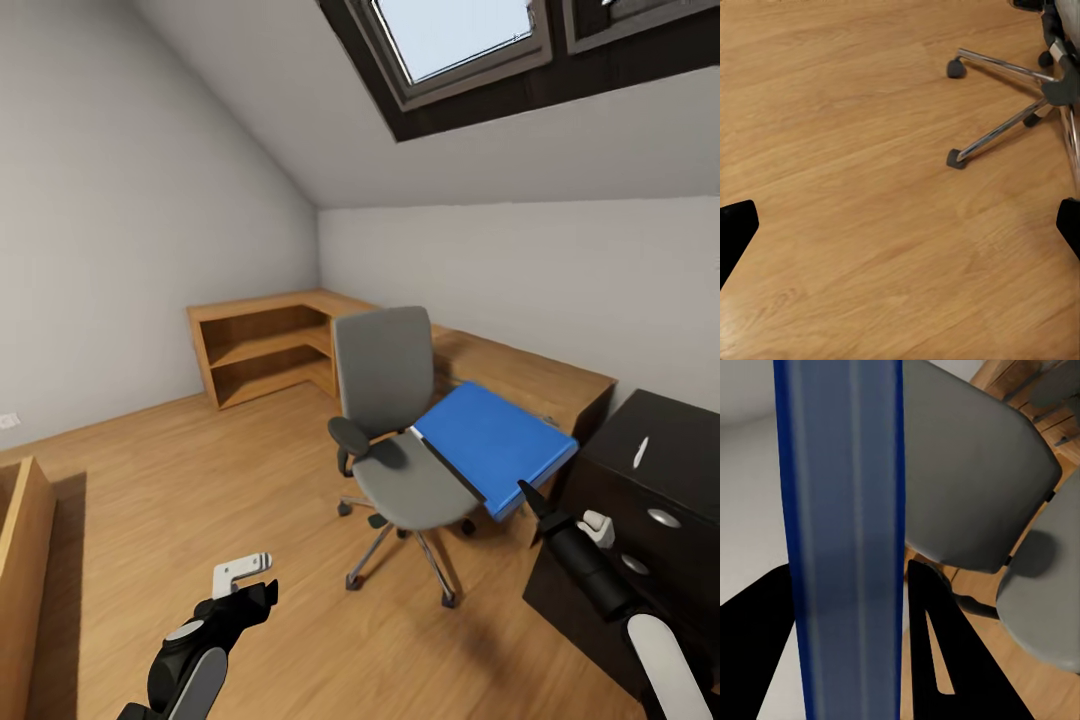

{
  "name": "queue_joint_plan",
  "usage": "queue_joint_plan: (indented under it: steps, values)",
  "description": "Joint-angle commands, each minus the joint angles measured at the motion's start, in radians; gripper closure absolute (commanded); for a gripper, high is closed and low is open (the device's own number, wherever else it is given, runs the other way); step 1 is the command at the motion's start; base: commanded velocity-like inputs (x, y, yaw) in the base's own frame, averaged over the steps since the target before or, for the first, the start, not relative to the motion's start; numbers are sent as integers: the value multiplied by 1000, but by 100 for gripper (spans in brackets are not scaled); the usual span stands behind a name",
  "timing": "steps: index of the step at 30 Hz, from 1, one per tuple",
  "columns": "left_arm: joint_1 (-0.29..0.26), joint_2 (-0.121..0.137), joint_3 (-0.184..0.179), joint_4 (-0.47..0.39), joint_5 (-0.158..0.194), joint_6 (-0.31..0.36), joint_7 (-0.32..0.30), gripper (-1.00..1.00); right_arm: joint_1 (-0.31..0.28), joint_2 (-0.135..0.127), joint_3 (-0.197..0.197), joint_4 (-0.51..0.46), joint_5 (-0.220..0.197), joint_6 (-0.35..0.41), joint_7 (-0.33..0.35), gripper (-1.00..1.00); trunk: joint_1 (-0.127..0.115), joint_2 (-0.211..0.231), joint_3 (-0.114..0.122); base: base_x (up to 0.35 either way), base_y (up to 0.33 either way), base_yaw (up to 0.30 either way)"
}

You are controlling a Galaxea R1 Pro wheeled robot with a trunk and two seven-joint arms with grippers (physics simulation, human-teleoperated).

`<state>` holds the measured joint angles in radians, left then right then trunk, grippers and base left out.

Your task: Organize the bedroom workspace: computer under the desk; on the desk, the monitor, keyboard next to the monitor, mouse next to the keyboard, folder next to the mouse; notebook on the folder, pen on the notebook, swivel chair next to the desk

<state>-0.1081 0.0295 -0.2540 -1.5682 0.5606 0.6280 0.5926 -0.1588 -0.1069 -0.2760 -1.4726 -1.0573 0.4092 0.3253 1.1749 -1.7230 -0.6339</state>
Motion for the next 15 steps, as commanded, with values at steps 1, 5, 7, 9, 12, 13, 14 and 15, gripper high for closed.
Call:
queue_joint_plan:
  steps: [1,5,7,9,12,13,14,15]
  values:
    - [-1,1,-2,-1,10,1,10,-100,-1,0,-2,0,-7,8,1,100,-4,7,2,0,0,-128]
    - [-1,0,-2,-1,10,1,10,-100,-1,0,-3,0,-7,8,1,100,-19,35,15,0,0,-212]
    - [-1,0,-2,-1,10,1,10,-100,-1,0,-4,0,-7,8,1,100,-27,49,21,0,0,-259]
    - [-1,0,-2,-1,10,1,10,-100,-1,0,-4,0,-7,8,1,100,-35,63,27,0,0,-263]
    - [-1,0,-2,0,11,1,10,-100,-1,0,-5,0,-7,8,1,100,-46,84,37,0,0,-266]
    - [-1,0,-2,0,10,1,10,-100,-1,0,-5,0,-7,8,1,100,-50,91,40,0,0,-267]
    - [-1,0,-2,0,10,1,10,-100,-1,0,-5,0,-7,8,1,100,-54,98,43,0,0,-267]
    - [-1,0,-2,0,10,1,10,-100,-1,0,-5,0,-7,8,1,100,-58,105,46,0,0,-267]
